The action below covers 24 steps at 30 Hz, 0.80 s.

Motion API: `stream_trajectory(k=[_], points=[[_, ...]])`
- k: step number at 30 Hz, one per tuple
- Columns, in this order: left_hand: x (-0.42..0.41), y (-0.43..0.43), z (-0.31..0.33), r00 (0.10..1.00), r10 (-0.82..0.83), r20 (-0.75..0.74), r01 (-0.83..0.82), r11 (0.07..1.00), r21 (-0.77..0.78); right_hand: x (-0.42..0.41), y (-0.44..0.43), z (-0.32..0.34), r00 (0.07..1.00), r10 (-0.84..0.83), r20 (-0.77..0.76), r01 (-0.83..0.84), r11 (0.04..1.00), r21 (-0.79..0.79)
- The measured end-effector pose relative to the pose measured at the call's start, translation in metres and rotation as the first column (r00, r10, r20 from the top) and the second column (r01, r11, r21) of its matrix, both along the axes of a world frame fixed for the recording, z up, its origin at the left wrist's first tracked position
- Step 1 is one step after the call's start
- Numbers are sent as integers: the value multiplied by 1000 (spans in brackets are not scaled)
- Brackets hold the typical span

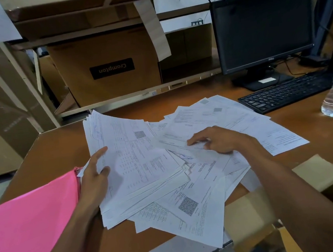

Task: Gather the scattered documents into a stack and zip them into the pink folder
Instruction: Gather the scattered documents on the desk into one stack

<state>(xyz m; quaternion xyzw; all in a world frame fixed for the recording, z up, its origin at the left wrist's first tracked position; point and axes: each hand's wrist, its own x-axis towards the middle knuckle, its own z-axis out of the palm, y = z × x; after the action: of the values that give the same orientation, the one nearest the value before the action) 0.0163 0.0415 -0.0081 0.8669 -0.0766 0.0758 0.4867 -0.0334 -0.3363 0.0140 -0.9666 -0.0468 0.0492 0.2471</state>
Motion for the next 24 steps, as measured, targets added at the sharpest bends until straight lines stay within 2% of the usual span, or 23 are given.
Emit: stream_trajectory(k=[2, 4, 5, 6, 7, 9, 12, 15, 18, 21, 24], points=[[2, 0, -2, 1000, -6, 3, 6, 1000, -10, -3, -7, -2, 980, -167, 110, 164, 986, 37], [5, 2, -4, 1000, -1, 20, 1, 1000, -11, 3, -7, -6, 886, -389, 253, 395, 918, 29], [6, 3, -5, 1000, 6, 21, -5, 1000, -12, 7, -6, -8, 836, -479, 268, 501, 865, -17], [7, 3, -6, 1000, 8, 18, -7, 1000, -10, 10, -2, -12, 807, -550, 217, 579, 808, -107], [8, 4, -7, 1000, 3, 18, -3, 1000, -7, 12, 3, -17, 795, -592, 131, 606, 769, -205], [8, 5, -8, 1000, -4, 21, 4, 1000, -1, 16, 12, -24, 793, -609, 16, 583, 752, -307], [9, 4, -8, 1000, 2, 7, -2, 1000, 3, 21, 15, -26, 827, -562, -13, 532, 790, -304], [8, 4, -8, 1000, 6, -1, -6, 1000, -4, 23, 12, -22, 853, -521, 19, 512, 831, -218], [8, 3, -7, 1000, -12, 1, 12, 1000, -22, 18, 11, -18, 847, -526, 75, 526, 850, 19], [7, 2, -6, 1000, -12, -1, 12, 1000, -25, 14, 13, -12, 831, -546, 109, 520, 831, 198], [7, 3, -6, 1000, -12, -1, 12, 1000, -19, 12, 11, -6, 767, -629, 124, 560, 752, 348]])
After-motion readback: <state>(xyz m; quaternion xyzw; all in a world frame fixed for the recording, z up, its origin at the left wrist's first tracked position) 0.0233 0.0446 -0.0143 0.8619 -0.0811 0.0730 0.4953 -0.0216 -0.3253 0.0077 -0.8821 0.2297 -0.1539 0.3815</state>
